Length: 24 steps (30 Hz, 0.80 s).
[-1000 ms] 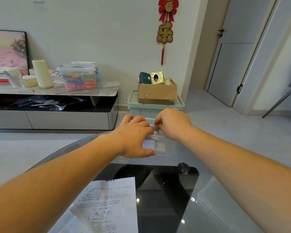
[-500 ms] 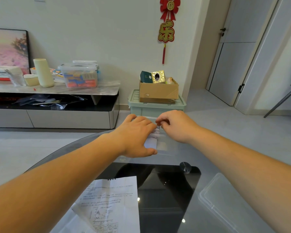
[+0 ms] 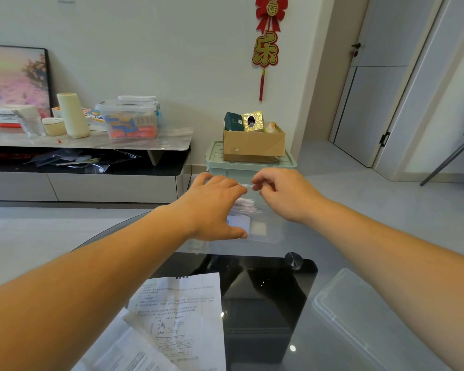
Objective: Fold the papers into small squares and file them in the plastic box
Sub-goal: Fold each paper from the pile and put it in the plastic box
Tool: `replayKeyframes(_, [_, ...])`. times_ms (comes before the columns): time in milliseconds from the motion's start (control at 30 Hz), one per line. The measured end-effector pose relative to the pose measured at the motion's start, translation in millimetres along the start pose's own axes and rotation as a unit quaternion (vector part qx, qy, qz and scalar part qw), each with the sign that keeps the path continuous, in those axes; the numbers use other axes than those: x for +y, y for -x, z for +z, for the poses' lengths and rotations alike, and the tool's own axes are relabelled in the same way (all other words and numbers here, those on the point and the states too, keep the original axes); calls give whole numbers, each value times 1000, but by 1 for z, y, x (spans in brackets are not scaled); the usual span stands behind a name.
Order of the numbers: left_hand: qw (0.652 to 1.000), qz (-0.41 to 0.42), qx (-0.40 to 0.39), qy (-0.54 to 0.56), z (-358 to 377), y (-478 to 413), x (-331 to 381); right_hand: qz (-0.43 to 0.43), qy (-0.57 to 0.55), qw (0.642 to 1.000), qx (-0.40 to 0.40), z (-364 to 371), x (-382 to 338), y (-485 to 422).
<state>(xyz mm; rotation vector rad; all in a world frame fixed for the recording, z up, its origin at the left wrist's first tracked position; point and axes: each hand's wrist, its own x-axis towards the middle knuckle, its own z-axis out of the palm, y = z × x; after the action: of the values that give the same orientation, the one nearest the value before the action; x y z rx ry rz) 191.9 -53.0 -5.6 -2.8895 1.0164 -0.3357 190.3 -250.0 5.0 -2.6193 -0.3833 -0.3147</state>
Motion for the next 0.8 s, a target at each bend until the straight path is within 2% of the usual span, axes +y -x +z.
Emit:
replayKeyframes(67, [999, -17, 20, 23, -9, 13, 1, -7, -15, 999, 29, -9, -9, 15])
replayKeyframes(133, [997, -39, 39, 58, -18, 33, 3, -15, -26, 999, 24, -17, -23, 37])
replayKeyframes(300, [978, -132, 14, 159, -35, 110, 26, -2, -81, 994, -77, -21, -66, 131])
replayKeyframes(400, [971, -164, -39, 169, -44, 167, 49, -55, -81, 976, -193, -22, -90, 195])
replayKeyframes(467, [965, -177, -86, 174, -49, 199, 69, -99, -61, 953, -281, -7, -101, 226])
replayKeyframes(567, [959, -182, -129, 172, -59, 231, 100, -90, -28, 922, -377, 10, -110, 263])
replayKeyframes(633, [959, -169, -152, 168, -63, 245, 116, -81, -21, 928, -364, -7, -116, 284])
replayKeyframes(733, [962, -131, -188, 147, -66, 259, 137, 8, -21, 943, -332, -29, -113, 306])
replayKeyframes(800, [960, -114, -207, 151, -66, 262, 149, 17, 21, 949, -313, -31, -109, 316])
